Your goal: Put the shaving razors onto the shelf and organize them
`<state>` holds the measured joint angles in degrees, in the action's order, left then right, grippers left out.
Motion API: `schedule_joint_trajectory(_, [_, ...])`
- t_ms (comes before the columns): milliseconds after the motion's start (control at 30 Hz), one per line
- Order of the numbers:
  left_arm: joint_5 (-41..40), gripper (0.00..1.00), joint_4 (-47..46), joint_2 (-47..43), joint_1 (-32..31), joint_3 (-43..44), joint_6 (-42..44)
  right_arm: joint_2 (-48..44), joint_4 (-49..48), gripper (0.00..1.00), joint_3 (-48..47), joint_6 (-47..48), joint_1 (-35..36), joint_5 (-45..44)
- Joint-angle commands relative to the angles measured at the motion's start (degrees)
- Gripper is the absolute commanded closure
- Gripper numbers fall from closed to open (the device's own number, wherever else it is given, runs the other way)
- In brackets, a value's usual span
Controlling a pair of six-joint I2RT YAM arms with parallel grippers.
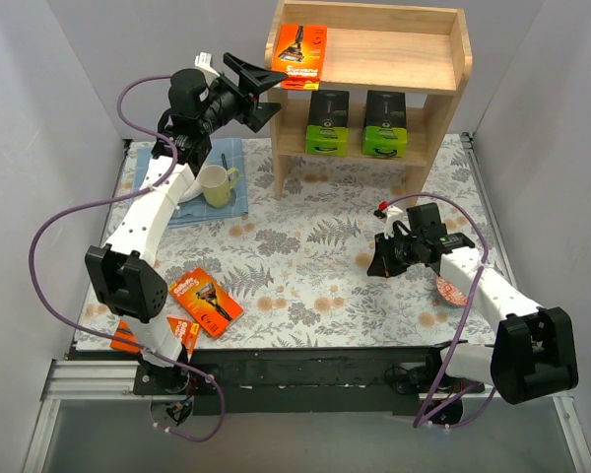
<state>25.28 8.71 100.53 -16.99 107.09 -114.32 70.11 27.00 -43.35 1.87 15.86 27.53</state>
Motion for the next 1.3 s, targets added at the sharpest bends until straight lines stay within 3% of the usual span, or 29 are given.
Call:
schedule_joint_trajectory(0, [2.1,0.14,-0.8,-10.1,0.4,-3.5,5.8,-1.0,-1.2,0.98,-3.6,0.5,-0.3,1.5])
schedule_joint_trajectory(33, [2.4,0.14,-0.5,-10.9,0.4,-4.3,7.3,-0.9,-1.1,0.98,-3.7,0.4,-0.3,1.5])
schedule_joint_trajectory(100, [2.6,0.28,-0.1,-12.6,0.4,-7.0,12.4,-0.9,-1.4,0.98,-3.5,0.4,-0.3,1.6])
schedule_joint_trajectory(133, [1.3,0.44,0.8,-12.8,0.4,-7.5,13.4,-1.1,-1.6,0.98,-3.4,0.2,-0.3,1.9])
schedule_joint_trajectory(167, [0.3,0.76,1.3,-12.8,0.4,-7.9,14.4,-1.2,-1.8,0.98,-3.1,0.1,-0.3,2.1])
schedule_joint_trajectory(200, [-0.7,0.93,1.8,-12.6,0.4,-7.9,15.3,-1.3,-2.0,0.98,-2.9,-0.1,-0.3,2.2])
schedule_joint_trajectory(233, [-1.6,1.0,2.0,-12.2,0.4,-7.7,15.8,-1.6,-2.3,0.98,-2.7,-0.2,-0.3,2.3])
schedule_joint_trajectory(633, [-0.8,1.0,-0.9,-2.2,0.3,0.9,11.6,-5.9,-2.1,0.98,2.0,-0.8,-2.4,1.3])
schedule_joint_trajectory(1000, [-1.8,1.0,-3.3,1.8,-1.0,4.5,8.7,-6.5,-2.3,0.98,2.7,-1.2,-5.7,2.5])
schedule_joint_trajectory(1167, [-1.7,1.0,-3.3,-0.2,-1.3,1.5,8.9,-5.4,-2.6,0.98,-1.1,-0.6,-5.7,6.4])
schedule_joint_trajectory(1267, [-1.3,1.0,-3.2,-1.5,-1.3,-0.4,10.8,-3.4,-3.1,0.99,-8.0,-1.4,-5.4,9.6])
